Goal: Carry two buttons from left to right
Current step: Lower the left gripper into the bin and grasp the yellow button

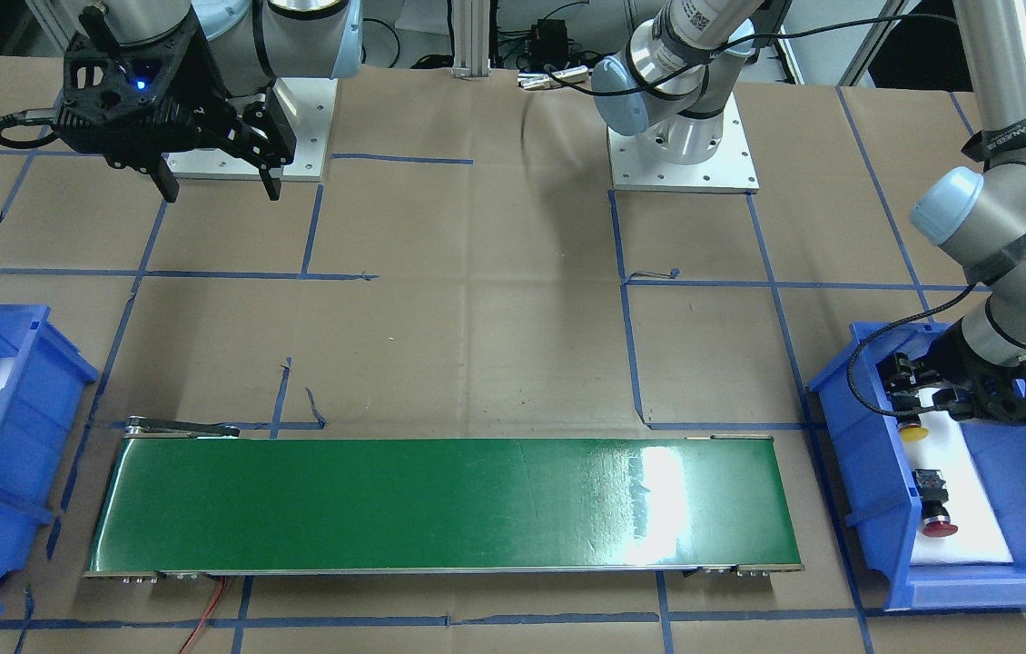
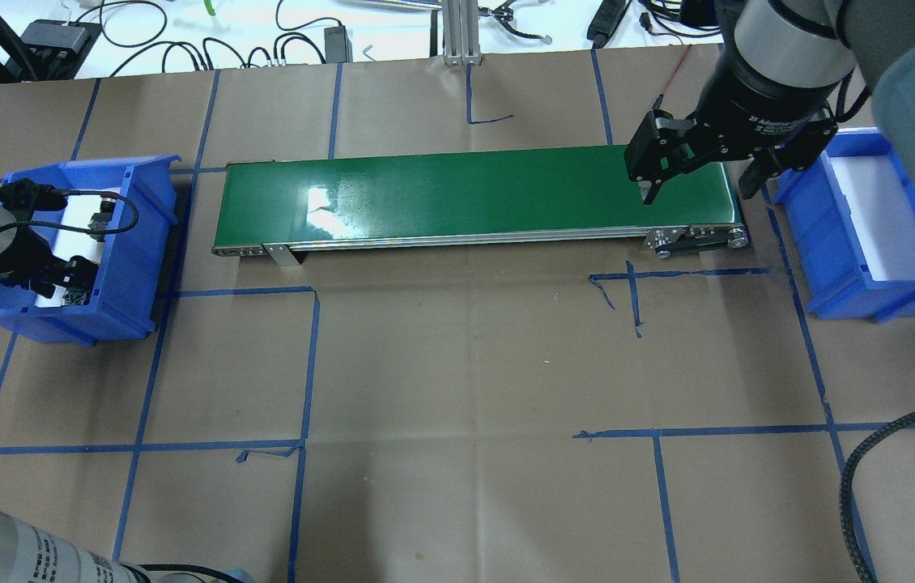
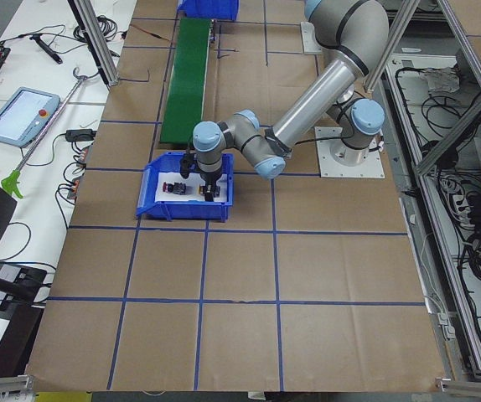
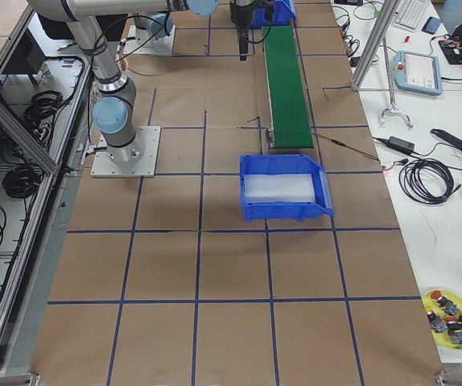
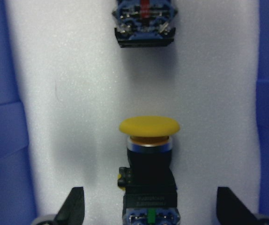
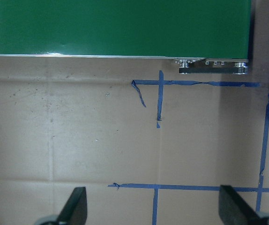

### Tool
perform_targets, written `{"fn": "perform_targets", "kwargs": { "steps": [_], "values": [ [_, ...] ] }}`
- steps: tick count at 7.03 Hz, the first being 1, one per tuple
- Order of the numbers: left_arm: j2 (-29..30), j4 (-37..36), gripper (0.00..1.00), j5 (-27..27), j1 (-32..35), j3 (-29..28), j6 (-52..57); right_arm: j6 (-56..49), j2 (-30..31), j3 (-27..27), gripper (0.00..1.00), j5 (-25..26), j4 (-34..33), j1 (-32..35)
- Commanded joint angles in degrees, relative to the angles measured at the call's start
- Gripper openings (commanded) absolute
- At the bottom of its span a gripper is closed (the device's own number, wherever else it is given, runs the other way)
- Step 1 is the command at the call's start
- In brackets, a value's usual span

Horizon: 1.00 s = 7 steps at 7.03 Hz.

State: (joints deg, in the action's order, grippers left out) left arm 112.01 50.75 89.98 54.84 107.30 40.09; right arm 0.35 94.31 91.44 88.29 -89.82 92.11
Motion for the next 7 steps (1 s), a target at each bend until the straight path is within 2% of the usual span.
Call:
{"fn": "perform_targets", "kwargs": {
  "steps": [1,2,3,4,6,7],
  "values": [
    [0.4,0.0,0.62,0.0,0.0,-0.1,-0.4,0.0,0.1,0.0,1.0,0.0,0.0,0.0],
    [0.4,0.0,0.44,-0.1,0.0,-0.2,-0.4,0.0,0.1,-0.1,1.0,0.0,0.0,0.0],
    [0.4,0.0,0.19,0.1,0.0,-0.9,-0.5,0.1,0.0,-0.1,1.0,0.0,0.0,0.0],
    [0.3,0.0,0.01,0.2,0.0,-1.1,-1.1,0.1,0.1,-0.1,1.0,0.0,0.0,0.0],
    [-2.8,2.4,0.0,0.3,0.4,-2.3,-1.8,0.1,0.1,-0.1,1.0,-0.1,0.0,0.1],
    [-5.7,8.7,0.0,0.3,0.4,-5.7,-2.1,0.1,0.1,-0.1,1.0,-0.3,0.0,0.1]
  ]
}}
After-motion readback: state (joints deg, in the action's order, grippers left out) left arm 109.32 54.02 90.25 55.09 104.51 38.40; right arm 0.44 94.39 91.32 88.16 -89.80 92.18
